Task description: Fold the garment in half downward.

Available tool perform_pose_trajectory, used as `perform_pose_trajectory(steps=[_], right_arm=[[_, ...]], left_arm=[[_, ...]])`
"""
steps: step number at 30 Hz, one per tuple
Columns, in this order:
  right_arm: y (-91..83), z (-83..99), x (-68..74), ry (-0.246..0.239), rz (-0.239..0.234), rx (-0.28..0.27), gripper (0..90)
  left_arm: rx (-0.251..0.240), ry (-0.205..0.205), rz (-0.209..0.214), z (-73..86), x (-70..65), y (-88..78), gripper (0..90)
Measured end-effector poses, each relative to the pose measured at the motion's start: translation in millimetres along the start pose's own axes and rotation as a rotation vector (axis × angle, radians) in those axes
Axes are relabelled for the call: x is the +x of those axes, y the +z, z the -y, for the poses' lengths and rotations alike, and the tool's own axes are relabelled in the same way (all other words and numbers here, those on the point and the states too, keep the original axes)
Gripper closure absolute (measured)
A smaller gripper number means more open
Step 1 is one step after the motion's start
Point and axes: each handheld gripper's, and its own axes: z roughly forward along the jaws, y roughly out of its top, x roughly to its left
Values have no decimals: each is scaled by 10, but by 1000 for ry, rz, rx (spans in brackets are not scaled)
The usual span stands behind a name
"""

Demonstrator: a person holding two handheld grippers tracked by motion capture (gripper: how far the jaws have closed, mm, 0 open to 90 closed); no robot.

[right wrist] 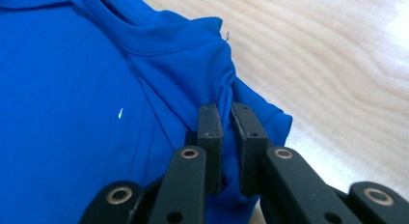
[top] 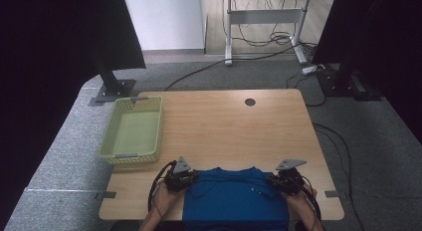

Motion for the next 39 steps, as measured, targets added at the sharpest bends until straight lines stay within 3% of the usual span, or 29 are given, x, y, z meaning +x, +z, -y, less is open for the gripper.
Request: perform_pose_trajectory(steps=[3,5,7,8,9,10,13,15,16,22,23,24,25,31,32,33,34,35,39], right_arm=[[29,-24,-48,9,7,-12,831],[87,-86,-130,27,17,-23,832],[107,-108,-155,35,19,-26,832],[107,-108,-155,35,19,-26,832],[107,-108,-155,35,19,-26,832],[193,-196,-274,61,30,-43,833],[223,-229,-316,73,33,-49,833],[223,-229,-316,73,33,-49,833],[282,-300,-388,86,52,-54,833],[338,-368,-445,103,67,-56,833],[338,-368,-445,103,67,-56,833],[338,-368,-445,103,67,-56,833],[354,-390,-436,100,86,-56,835],[352,-396,-418,89,97,-54,839],[304,-405,-398,74,107,-74,839],[304,-405,-398,74,107,-74,845],[168,-420,-381,73,107,-125,848],[121,-423,-367,68,105,-140,848],[16,-416,-311,48,105,-161,849]], left_arm=[[-1,3,-15,-25,43,28,856],[-5,12,-61,-110,148,124,854],[-5,12,-61,-110,148,124,853],[-10,17,-95,-166,204,193,853],[-10,17,-95,-166,204,193,854],[-18,28,-128,-216,257,263,854],[-20,32,-139,-231,271,285,854],[-27,44,-162,-262,302,333,854],[-34,46,-192,-316,362,408,855],[-42,17,-197,-354,422,459,857],[-50,-22,-180,-356,463,462,857],[-50,-22,-180,-356,463,462,857],[-53,-52,-166,-354,482,458,857],[-44,-52,-176,-376,484,409,864],[-44,-52,-176,-376,484,409,864],[-83,-64,-173,-389,480,287,864],[-94,-61,-172,-396,472,237,866],[-101,-55,-170,-403,461,183,866],[-127,-47,-151,-411,404,24,866]])
